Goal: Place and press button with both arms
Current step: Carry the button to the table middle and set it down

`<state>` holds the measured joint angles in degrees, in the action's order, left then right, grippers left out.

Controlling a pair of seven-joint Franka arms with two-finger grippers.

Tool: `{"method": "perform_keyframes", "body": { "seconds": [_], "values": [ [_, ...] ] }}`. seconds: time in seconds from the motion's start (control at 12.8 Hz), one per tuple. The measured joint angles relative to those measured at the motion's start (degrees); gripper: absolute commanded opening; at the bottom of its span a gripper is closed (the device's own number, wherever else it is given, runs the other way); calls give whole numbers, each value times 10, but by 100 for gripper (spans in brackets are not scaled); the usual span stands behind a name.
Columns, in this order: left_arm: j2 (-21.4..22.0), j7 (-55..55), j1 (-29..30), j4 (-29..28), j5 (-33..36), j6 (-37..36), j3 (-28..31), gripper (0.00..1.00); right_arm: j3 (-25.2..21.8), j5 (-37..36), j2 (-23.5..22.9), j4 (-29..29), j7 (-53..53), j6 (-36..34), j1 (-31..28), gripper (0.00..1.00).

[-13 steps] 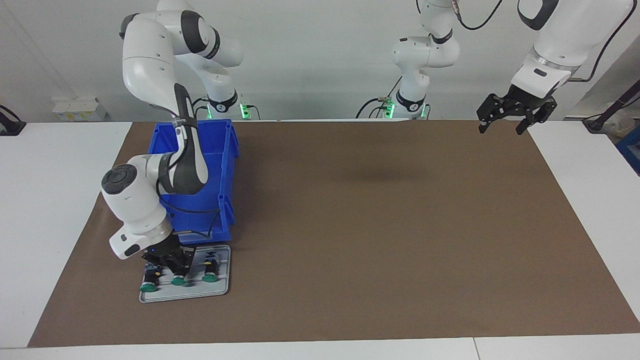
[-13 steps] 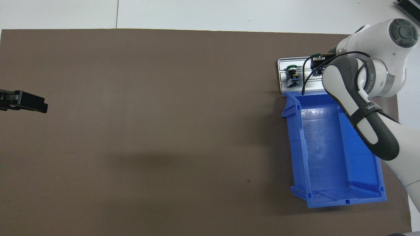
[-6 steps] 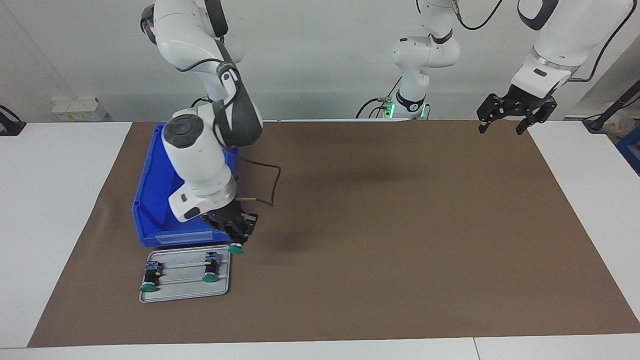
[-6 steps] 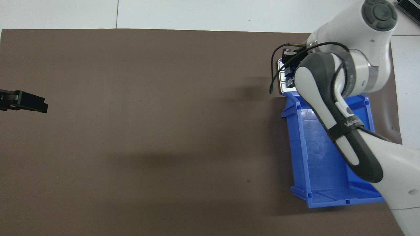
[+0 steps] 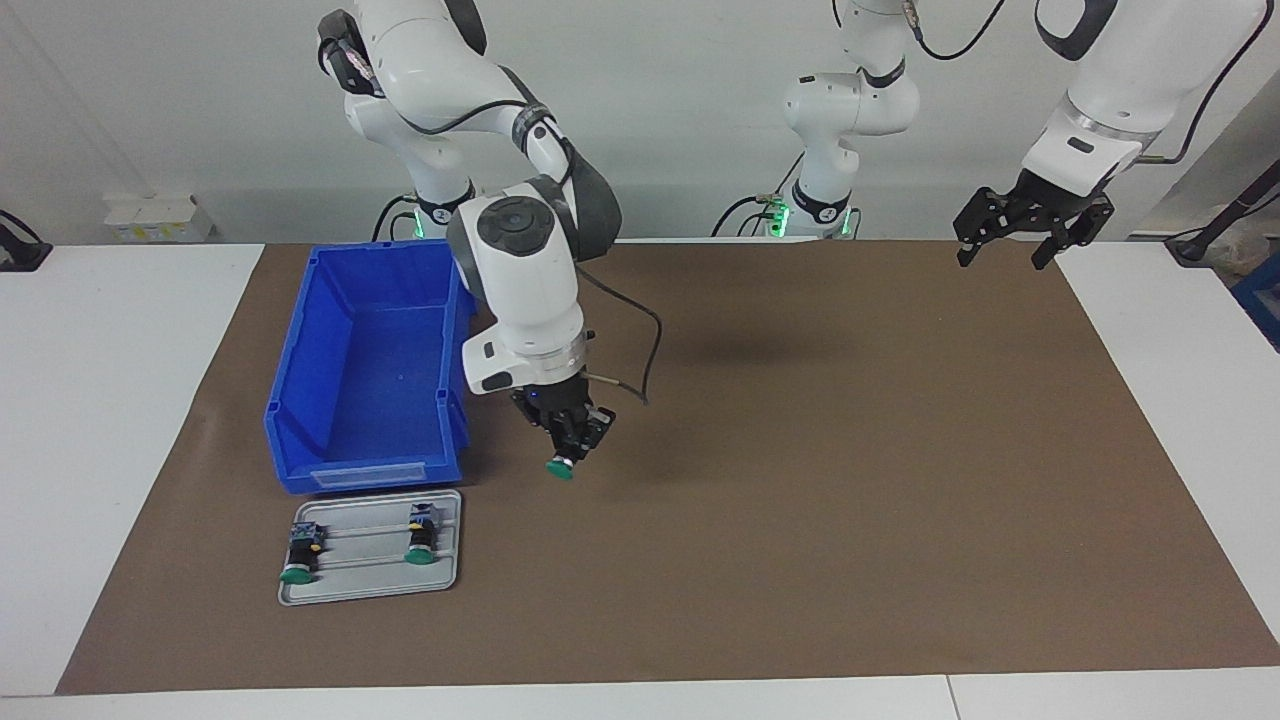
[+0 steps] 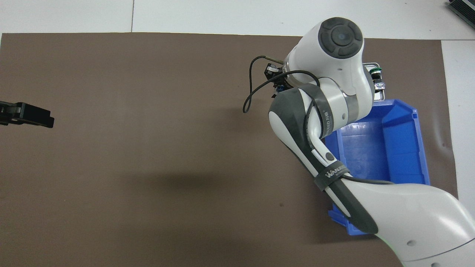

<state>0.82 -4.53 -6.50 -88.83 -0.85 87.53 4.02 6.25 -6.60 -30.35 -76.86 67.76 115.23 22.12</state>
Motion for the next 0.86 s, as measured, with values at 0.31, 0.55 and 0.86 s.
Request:
{"method": "perform_keyframes", "body": {
  "seconds": [0.31, 0.55, 0.86],
  "values": [
    [0, 0, 0, 0, 0, 0, 0, 100, -1, -75, -77, 0, 293, 41, 90, 0],
    [0, 0, 0, 0, 0, 0, 0, 100, -3, -77, -102, 10, 440, 66, 95, 4],
    [0, 0, 0, 0, 0, 0, 0, 100, -3, -51, -101, 20, 550, 94, 91, 59]
  ]
}}
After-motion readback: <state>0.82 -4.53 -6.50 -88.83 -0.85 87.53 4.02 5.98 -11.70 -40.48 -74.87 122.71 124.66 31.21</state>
